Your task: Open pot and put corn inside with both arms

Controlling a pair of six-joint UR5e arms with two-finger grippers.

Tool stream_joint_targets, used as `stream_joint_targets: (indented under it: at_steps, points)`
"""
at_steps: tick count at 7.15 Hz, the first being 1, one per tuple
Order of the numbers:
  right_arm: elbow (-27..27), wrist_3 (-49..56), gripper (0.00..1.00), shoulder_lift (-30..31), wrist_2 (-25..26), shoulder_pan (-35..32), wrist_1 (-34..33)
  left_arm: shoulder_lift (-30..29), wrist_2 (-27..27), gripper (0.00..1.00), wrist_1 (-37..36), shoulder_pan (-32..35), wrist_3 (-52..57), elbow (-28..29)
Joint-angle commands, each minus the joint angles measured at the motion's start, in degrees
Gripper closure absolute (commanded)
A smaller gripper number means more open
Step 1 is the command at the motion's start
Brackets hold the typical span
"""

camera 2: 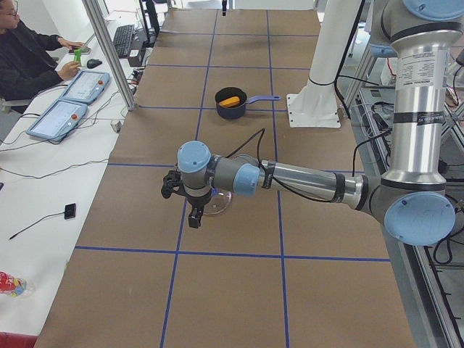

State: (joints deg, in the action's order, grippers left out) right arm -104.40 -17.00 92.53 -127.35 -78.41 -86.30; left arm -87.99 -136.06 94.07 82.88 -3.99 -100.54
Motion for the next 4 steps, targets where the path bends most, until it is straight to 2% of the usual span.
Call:
stream_joint_targets:
  at_steps: [1, 4]
  points:
    - [-0.4, 0.2, 0.0, 1.2, -0.1, -0.8, 0.0, 1.3, -0.1, 0.01, 0.1, 0.4, 0.2, -0.3]
    - [0.2, 0.2, 0.0, 1.3, -0.3, -2.7, -0.4, 1.4, -0.1, 0.01, 0.2, 0.4, 0.3, -0.2]
